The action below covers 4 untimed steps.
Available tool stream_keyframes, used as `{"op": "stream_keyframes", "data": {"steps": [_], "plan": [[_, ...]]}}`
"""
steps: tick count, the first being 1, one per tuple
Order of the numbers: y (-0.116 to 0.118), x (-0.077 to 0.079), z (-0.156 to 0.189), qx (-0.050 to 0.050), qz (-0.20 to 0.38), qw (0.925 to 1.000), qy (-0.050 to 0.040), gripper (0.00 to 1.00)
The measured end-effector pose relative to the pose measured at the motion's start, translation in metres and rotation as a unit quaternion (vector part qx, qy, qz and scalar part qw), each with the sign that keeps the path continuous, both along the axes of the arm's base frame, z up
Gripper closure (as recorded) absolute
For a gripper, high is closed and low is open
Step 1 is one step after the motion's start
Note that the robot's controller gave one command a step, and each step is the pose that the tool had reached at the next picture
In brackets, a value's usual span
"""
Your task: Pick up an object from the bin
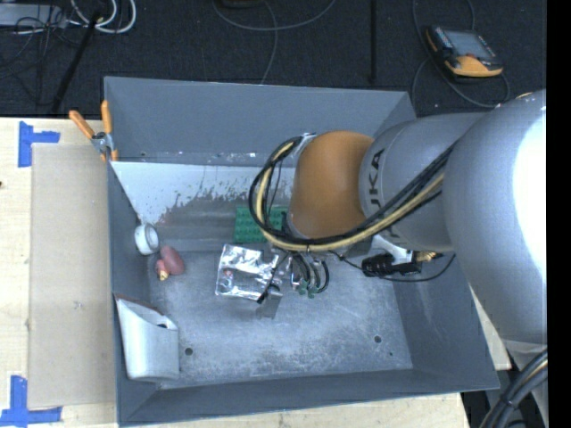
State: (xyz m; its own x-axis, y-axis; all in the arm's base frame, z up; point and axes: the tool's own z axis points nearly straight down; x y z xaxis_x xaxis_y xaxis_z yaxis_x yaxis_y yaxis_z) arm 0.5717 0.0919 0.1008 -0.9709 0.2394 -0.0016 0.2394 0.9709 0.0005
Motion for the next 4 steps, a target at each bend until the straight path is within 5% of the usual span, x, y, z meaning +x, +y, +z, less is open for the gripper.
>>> {"op": "stream_keyframes", "data": {"steps": [1, 2, 3, 4], "plan": [[0.022, -0.007, 0.006, 0.000, -0.057, 0.9984, 0.0008, 0.00], [0.018, 0.001, -0.033, -0.001, -0.112, 0.9938, 0.0028, 0.00], [0.018, 0.001, -0.033, -0.001, -0.111, 0.9938, 0.0030, 0.00], [0.018, 0.001, -0.032, -0.001, -0.110, 0.9939, 0.0027, 1.00]]}}
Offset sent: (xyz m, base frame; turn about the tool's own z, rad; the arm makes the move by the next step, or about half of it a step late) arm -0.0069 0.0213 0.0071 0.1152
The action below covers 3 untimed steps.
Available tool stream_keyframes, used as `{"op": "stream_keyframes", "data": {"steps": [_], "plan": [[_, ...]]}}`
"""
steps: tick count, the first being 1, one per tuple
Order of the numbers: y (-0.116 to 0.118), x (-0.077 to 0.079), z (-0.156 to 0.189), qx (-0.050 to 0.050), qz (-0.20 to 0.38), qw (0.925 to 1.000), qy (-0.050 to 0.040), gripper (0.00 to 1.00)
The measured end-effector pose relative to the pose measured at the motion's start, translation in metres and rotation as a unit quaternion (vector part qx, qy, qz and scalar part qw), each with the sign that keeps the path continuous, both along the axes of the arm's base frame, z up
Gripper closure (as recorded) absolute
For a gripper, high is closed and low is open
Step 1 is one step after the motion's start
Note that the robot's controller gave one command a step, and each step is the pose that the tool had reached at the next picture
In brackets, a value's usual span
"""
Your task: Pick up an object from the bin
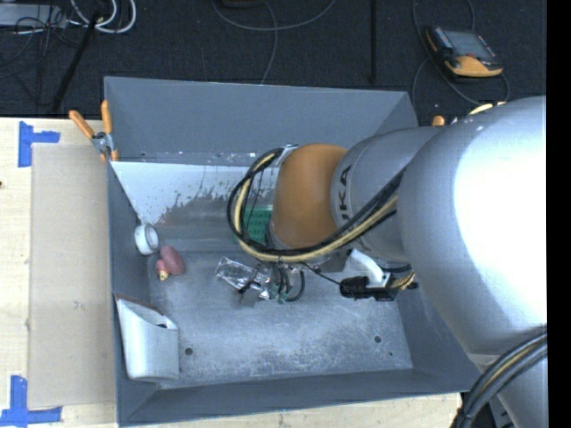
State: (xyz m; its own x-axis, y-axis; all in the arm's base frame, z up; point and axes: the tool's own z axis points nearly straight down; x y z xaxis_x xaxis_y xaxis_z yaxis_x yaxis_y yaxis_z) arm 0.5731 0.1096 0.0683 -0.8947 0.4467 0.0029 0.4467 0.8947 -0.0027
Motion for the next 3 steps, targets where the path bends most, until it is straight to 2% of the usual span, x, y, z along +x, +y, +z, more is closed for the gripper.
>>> {"op": "stream_keyframes", "data": {"steps": [2, 3], "plan": [[-0.001, 0.001, 0.044, 0.001, 0.001, 1.0000, -0.0024, 1.00], [-0.001, 0.003, 0.117, 0.001, 0.002, 1.0000, -0.0053, 1.00]]}}
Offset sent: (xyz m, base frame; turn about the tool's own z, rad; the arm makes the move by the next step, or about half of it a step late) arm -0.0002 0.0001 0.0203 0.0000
